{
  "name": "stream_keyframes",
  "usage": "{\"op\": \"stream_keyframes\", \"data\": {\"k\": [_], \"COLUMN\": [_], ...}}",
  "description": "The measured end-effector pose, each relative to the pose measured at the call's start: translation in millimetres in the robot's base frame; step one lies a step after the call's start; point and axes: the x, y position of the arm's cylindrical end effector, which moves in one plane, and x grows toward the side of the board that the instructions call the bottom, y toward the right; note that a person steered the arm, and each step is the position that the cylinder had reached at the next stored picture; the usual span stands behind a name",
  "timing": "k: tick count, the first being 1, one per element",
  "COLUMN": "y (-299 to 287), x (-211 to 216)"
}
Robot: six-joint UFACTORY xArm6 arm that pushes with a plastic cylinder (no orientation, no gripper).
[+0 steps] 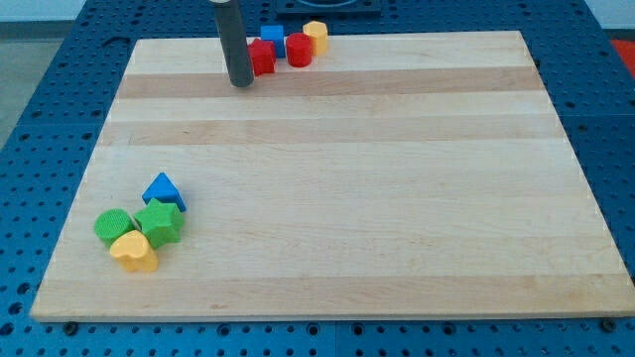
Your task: Move your arm to the center left
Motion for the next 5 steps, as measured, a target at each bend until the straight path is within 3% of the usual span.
{"op": "stream_keyframes", "data": {"k": [3, 4, 5], "y": [-82.3, -110.6, -151.1], "x": [0.1, 22.7, 81.0]}}
